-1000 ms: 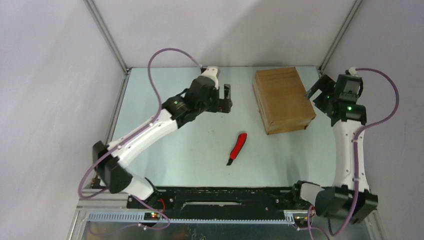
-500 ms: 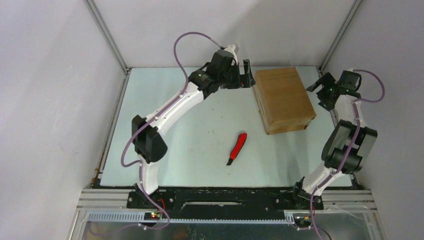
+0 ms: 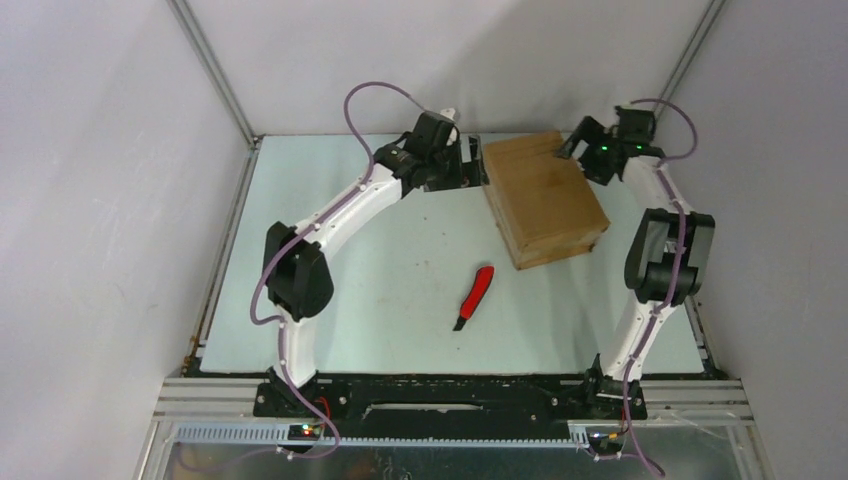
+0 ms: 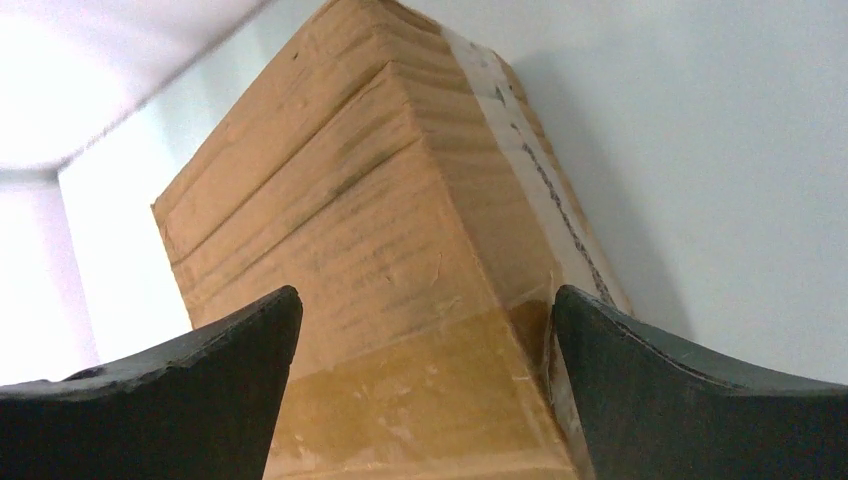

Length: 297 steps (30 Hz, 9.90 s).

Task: Unpack the express box
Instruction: Move the express box to the center of the board, then adjust the express box at the center of the board, then pick up the knife from the center of the board.

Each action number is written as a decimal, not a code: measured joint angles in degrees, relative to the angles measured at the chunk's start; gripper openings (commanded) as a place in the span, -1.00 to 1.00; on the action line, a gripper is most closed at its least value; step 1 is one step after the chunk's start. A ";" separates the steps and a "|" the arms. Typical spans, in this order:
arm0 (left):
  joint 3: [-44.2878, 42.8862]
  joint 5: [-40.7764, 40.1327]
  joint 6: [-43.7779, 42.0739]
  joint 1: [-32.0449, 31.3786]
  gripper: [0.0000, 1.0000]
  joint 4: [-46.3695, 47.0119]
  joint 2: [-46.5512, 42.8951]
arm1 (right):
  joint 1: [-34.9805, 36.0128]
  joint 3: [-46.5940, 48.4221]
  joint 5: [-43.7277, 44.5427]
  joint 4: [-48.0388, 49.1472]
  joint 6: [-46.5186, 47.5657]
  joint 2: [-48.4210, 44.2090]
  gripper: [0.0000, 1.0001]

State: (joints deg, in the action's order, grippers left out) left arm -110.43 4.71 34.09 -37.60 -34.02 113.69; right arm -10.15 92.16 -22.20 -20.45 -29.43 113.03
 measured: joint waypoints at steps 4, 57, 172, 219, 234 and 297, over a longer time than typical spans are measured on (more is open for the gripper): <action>4.04 -0.24 0.00 2.97 0.97 0.13 -0.13 | 7.10 0.70 0.61 -2.21 1.11 -0.02 1.00; 25.33 -1.51 6.40 20.52 0.46 19.19 -7.67 | 19.78 -41.57 5.44 -0.04 -9.03 -38.34 0.75; 77.15 -3.43 23.34 26.23 -0.20 55.06 -35.50 | 39.78 -16.35 13.46 -8.44 -2.51 -24.87 0.99; 69.26 -6.97 0.79 24.52 0.99 -1.29 -76.28 | 68.02 -52.74 33.66 -2.34 -44.52 -38.51 0.99; 63.63 -4.48 -2.14 24.22 0.99 -7.67 -79.08 | 50.14 -47.98 30.29 9.27 -39.19 -24.39 0.94; 39.23 17.90 10.45 8.81 0.99 12.79 -55.06 | 43.69 -39.19 0.59 -3.80 -7.58 -63.23 -1.00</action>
State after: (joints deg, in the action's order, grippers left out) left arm -71.20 22.61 44.53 -28.80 -21.23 58.63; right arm 33.54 52.97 -21.61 -24.25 -37.01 49.80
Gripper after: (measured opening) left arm 0.991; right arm 0.401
